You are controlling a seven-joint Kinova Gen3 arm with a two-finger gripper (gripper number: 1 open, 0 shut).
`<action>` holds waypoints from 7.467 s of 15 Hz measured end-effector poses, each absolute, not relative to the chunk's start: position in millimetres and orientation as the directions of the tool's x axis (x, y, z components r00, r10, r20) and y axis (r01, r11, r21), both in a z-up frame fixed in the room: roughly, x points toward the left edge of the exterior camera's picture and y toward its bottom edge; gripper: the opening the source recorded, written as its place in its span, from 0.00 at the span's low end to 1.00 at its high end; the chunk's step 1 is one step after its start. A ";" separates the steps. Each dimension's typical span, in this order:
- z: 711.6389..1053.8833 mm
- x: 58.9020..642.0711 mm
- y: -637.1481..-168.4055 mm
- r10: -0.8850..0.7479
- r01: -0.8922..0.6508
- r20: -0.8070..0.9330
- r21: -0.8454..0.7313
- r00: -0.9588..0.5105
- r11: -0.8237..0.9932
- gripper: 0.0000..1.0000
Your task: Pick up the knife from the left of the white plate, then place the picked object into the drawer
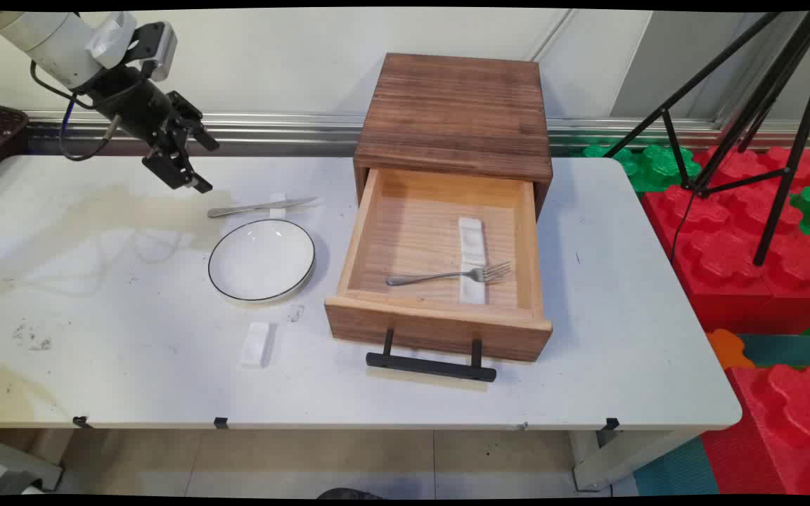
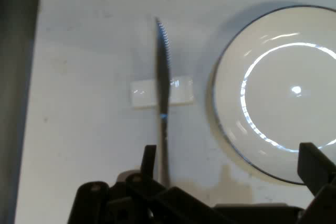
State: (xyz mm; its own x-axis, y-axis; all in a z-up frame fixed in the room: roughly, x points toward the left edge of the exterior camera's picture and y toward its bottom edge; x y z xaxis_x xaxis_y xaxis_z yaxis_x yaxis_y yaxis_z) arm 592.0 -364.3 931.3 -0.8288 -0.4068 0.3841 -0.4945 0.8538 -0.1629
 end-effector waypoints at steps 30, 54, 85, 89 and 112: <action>796.1 604.8 -439.1 -0.468 -0.537 0.333 -0.155 -0.819 0.829 1.00; 793.6 605.8 -444.6 -0.455 -0.523 0.337 -0.145 -0.824 0.840 0.00; 964.8 512.7 -377.2 -0.312 -0.433 0.508 -0.138 -0.803 0.891 0.00; 974.5 487.7 -373.8 -0.291 -0.417 0.532 -0.131 -0.795 0.899 0.00; 914.9 327.2 -439.8 -0.273 -0.415 0.579 -0.126 -0.768 0.901 0.00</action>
State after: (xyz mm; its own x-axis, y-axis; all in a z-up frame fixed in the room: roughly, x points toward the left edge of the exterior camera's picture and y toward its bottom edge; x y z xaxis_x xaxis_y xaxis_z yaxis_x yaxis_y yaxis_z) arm 327.2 -439.8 914.9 -0.7684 -0.2735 0.5786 -0.4152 0.9010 -0.1256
